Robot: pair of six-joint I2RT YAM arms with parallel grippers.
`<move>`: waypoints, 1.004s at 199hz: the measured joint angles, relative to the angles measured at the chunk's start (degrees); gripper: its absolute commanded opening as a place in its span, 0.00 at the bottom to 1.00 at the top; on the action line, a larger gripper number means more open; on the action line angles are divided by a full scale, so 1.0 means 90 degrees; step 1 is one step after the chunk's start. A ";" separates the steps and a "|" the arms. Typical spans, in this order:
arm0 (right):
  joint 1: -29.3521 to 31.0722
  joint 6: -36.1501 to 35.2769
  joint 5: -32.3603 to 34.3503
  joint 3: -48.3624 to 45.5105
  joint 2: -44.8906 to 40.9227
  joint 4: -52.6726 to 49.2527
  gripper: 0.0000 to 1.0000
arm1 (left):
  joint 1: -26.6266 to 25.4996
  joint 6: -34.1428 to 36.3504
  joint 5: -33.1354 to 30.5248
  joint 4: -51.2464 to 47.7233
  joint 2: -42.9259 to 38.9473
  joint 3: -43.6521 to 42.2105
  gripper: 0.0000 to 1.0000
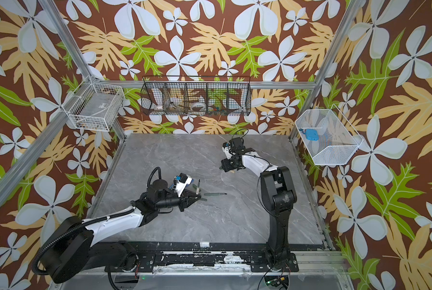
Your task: Insert the pens into the pen caps
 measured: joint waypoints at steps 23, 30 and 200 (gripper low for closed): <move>-0.0032 -0.0061 -0.0112 0.0068 0.0187 -0.0053 0.68 | -0.0002 0.0005 0.0000 -0.0046 0.0000 0.0007 0.00; -0.0058 -0.0058 -0.0155 0.0117 0.0260 -0.0051 0.67 | -0.0002 0.0007 0.0000 -0.0066 -0.0002 0.0007 0.00; -0.0141 -0.0328 -0.1275 0.0007 0.0590 0.0279 0.68 | -0.0002 0.0121 -0.0024 -0.0211 -0.0075 0.0010 0.00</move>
